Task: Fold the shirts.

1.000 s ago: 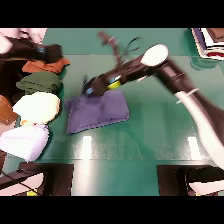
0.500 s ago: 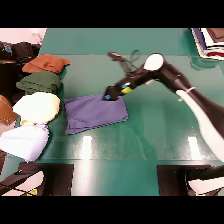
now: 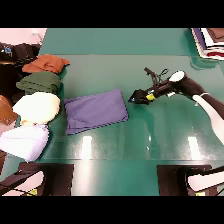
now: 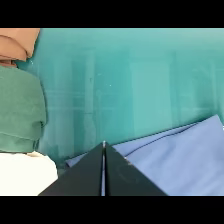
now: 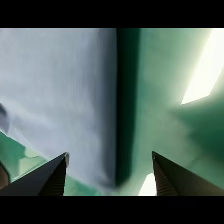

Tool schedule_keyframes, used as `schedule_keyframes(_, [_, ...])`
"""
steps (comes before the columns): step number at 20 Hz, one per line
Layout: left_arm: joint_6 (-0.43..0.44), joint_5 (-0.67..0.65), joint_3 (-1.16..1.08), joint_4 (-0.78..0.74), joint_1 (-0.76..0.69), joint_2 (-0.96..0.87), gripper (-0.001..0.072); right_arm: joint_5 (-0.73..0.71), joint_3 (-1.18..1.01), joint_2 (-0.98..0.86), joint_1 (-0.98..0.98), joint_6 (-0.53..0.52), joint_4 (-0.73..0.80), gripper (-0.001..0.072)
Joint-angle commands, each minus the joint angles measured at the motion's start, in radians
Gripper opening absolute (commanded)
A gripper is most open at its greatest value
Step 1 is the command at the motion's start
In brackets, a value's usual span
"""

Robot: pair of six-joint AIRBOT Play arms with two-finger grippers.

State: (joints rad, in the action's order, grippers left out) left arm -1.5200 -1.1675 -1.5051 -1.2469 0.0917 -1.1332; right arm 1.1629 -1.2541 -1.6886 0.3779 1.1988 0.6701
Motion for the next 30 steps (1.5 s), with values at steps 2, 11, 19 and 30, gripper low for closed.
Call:
schedule_keyframes(2, [0.010,-0.001,0.000,0.002,0.001,0.001,0.0024,0.008,-0.128,-0.166,0.100,-0.021,-0.077,0.0597])
schedule_keyframes(11, [0.010,-0.020,0.000,0.062,-0.011,0.001,0.0023,0.054,-0.351,-0.258,0.150,0.043,-0.060,0.0013])
schedule_keyframes(19, [0.035,0.048,0.000,0.049,-0.272,0.001,0.0023,-0.075,-0.025,0.206,-0.377,0.062,0.069,0.0014])
schedule_keyframes(30, [0.006,0.161,0.000,0.050,-0.370,0.001,0.0023,-0.149,0.370,0.598,-1.275,0.148,0.249,0.0014])
